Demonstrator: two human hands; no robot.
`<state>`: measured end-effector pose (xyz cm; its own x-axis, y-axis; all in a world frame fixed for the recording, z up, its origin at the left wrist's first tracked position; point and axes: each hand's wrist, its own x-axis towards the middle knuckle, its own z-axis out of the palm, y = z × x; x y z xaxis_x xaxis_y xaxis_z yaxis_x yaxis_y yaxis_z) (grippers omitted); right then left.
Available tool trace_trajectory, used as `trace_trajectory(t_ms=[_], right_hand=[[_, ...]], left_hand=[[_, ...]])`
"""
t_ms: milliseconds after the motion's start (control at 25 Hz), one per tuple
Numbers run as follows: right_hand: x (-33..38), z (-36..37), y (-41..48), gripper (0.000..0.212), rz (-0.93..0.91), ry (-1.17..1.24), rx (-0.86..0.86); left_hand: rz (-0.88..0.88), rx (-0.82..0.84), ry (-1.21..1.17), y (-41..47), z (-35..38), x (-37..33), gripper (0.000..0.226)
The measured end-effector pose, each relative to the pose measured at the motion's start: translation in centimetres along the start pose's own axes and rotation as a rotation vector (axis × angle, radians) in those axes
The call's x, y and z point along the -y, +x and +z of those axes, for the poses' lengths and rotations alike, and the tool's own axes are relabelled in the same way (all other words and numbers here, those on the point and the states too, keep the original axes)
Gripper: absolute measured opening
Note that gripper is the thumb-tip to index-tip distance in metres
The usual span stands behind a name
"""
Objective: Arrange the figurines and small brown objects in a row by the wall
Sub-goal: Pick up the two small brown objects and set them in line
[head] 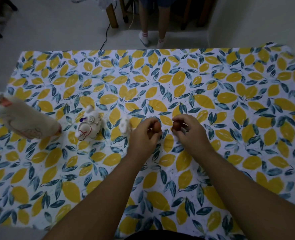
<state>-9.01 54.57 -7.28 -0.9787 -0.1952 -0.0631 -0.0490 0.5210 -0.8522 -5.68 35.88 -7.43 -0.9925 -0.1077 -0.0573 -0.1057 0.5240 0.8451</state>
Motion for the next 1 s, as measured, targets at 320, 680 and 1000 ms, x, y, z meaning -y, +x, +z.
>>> trace_trajectory(t_ms=[320,680,1000], right_hand=[[-1.3,0.6,-0.3,0.042,0.108,0.011,0.049],[-1.7,0.2,-0.9,0.040,0.096,-0.079,0.075],[-1.3,0.2,-1.2,0.059,0.134,-0.056,0.085]], left_hand=[[0.025,0.008,-0.014,-0.3,0.7,0.2,0.039],[0.073,-0.068,0.071,0.1,1.0,-0.2,0.035],[0.014,-0.014,0.117,0.3,0.8,-0.2,0.052]])
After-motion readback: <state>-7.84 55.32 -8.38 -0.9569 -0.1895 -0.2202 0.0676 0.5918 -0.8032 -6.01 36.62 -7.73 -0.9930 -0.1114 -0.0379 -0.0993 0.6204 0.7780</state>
